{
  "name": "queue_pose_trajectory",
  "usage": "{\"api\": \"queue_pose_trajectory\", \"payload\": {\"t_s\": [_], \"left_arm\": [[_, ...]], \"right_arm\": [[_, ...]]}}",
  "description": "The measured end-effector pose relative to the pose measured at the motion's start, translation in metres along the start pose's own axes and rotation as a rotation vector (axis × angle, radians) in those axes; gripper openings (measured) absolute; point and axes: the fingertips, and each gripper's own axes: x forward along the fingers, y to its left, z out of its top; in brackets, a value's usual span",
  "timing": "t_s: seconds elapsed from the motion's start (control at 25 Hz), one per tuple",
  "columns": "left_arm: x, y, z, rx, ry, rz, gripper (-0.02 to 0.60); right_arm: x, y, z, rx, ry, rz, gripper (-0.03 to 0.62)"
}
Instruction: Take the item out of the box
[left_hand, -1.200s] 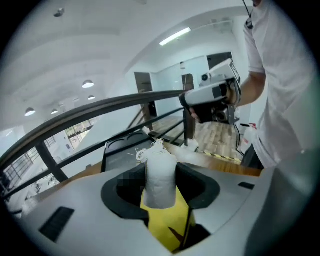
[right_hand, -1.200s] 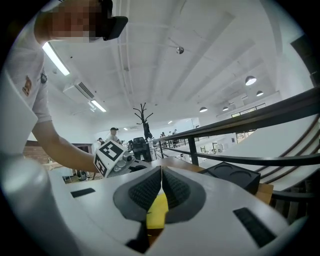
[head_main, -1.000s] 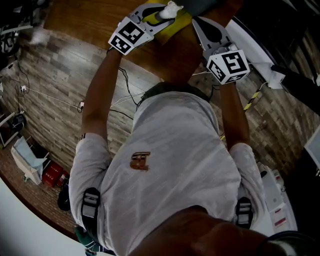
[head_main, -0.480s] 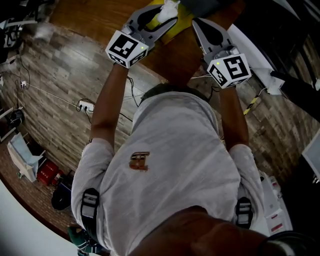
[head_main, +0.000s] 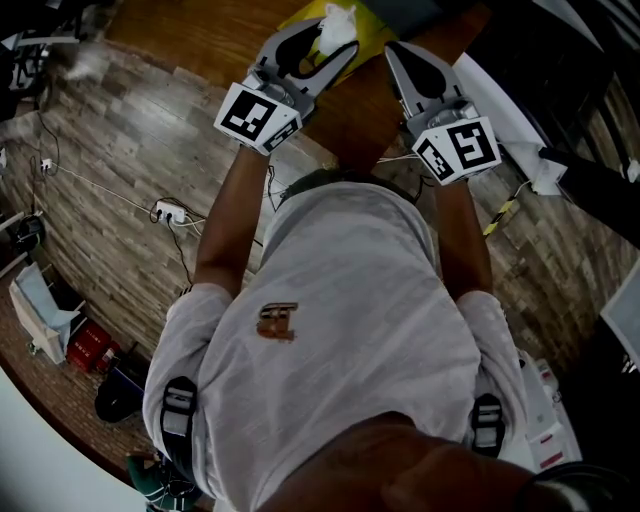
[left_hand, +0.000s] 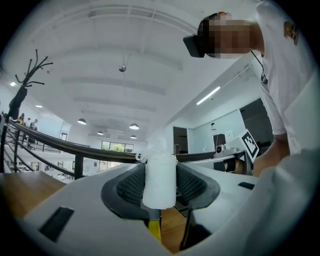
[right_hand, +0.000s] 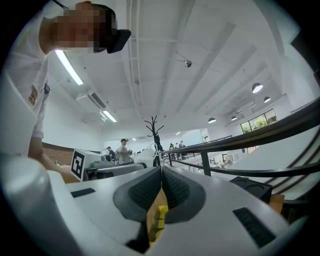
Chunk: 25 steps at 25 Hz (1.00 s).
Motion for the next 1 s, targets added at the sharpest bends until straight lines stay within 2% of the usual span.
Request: {"api": "queue_pose_trajectory", "payload": {"t_s": [0.48, 1.0], "left_arm": [[-0.028, -0.017, 0.023, 0.014, -0.074, 0.026, 0.204], [-0.046, -0.019, 0.026, 0.021, -0.08, 0.037, 0.204]], "right_arm": [[-0.013, 0.037, 0.008, -0.024, -0.036, 0.027, 0.031], [-0.012, 0.053, 0.004, -0.047, -0.028, 0.041, 0.031]]}}
